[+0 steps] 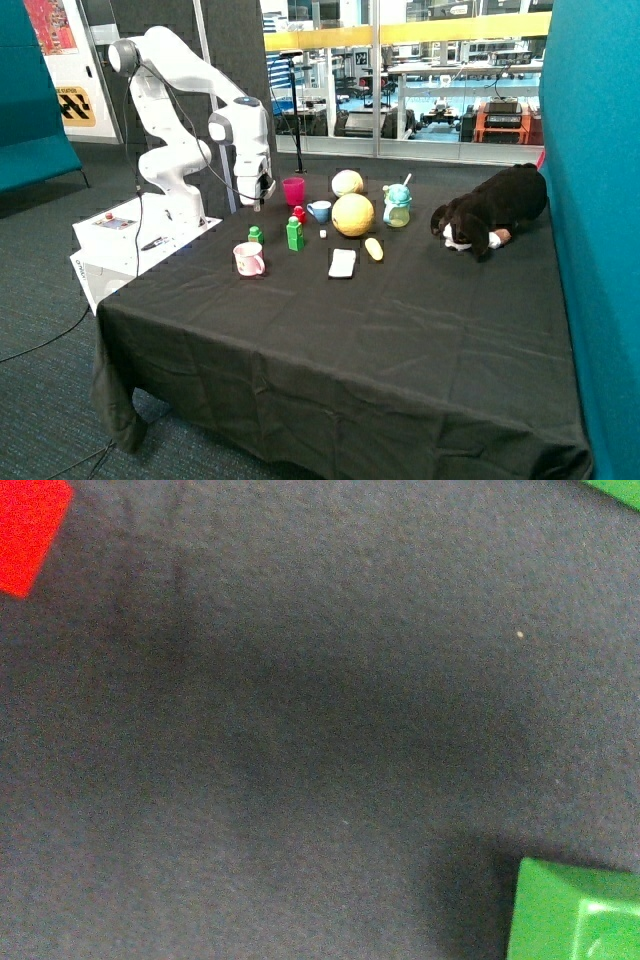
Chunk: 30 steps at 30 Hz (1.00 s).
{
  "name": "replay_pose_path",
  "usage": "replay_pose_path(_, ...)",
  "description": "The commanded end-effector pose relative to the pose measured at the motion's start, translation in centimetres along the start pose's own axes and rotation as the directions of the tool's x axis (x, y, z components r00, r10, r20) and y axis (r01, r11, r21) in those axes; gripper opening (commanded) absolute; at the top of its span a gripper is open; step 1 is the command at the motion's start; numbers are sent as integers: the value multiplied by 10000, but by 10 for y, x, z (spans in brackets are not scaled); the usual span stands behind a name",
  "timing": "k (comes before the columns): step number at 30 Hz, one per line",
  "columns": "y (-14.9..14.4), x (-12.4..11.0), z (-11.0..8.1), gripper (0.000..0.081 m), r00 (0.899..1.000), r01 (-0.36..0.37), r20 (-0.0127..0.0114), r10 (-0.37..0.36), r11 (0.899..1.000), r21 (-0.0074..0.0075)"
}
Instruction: Stack green blocks
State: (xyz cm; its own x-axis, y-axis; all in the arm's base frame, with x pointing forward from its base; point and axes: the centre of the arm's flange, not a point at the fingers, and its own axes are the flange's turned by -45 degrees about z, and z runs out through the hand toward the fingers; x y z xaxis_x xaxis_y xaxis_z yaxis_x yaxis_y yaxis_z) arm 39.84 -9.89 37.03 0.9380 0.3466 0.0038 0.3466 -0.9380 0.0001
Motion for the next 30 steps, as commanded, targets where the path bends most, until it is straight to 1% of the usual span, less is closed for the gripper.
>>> replay_pose_path(1,10,-3,15,247,9995,-301,38,301,9995,0)
replay_pose_path(3,12,-3,18,245,9993,-379,38,379,9993,0)
replay_pose_path(4,14,-3,19,266,9992,-410,38,410,9992,-1)
replay_pose_path(7,17,-2,21,276,9991,-432,38,432,9991,-1)
replay_pose_path(8,17,-2,22,308,9990,-437,38,437,9990,-1)
replay_pose_path(9,18,-2,22,299,9990,-443,38,443,9990,-1)
replay_pose_path(10,18,-1,22,316,9990,-440,38,440,9990,-1)
replay_pose_path(14,19,-1,23,323,9991,-416,38,416,9991,-1)
replay_pose_path(18,19,-2,23,348,9991,-415,38,415,9991,-1)
replay_pose_path(30,22,-14,29,404,9987,-516,38,516,9987,-1)
